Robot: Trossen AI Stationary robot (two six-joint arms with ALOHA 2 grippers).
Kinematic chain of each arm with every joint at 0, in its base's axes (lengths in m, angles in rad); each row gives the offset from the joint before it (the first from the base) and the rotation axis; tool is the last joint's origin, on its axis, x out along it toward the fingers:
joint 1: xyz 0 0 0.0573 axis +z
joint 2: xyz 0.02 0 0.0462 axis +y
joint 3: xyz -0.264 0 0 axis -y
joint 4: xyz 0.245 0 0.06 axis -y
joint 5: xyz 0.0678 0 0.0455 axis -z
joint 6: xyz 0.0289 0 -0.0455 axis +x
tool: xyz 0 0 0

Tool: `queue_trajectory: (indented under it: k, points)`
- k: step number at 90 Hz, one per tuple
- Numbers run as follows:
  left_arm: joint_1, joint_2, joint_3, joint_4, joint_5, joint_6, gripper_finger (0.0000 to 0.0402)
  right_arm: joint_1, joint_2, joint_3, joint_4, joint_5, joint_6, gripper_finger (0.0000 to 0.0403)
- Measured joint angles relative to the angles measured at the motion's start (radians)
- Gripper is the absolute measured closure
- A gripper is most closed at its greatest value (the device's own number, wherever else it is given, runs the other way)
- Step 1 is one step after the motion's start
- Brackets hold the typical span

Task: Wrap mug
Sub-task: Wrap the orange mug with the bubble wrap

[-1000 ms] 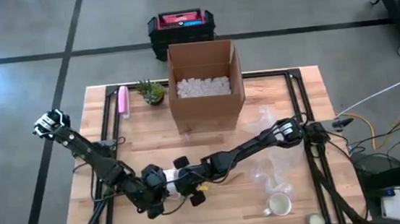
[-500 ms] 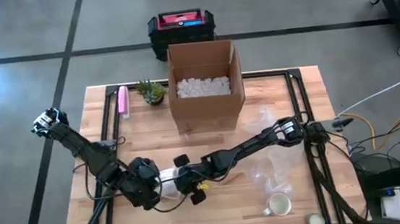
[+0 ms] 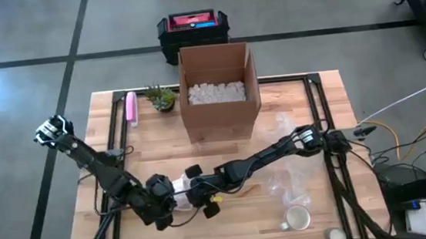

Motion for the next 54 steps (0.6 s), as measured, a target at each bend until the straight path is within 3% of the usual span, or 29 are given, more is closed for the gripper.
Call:
queue_trajectory:
  k: [20, 34, 47, 54]
  points:
    - [0.004, -0.014, 0.152, -0.008, 0.028, 0.069, 0.0365, -0.003, -0.009, 0.002, -0.002, 0.000, -0.002, 0.0401]
    - [-0.014, -0.014, 0.284, -0.156, -0.050, 0.153, 0.0365, -0.008, -0.009, 0.002, -0.009, -0.002, 0.000, 0.0401]
    - [-0.046, -0.015, 0.325, -0.501, -0.132, -0.005, 0.0365, -0.008, -0.009, 0.002, -0.024, -0.001, 0.001, 0.0401]
    - [-0.059, -0.015, 0.277, -0.572, -0.159, -0.108, 0.0365, -0.009, -0.009, 0.002, -0.035, -0.001, 0.000, 0.0401]
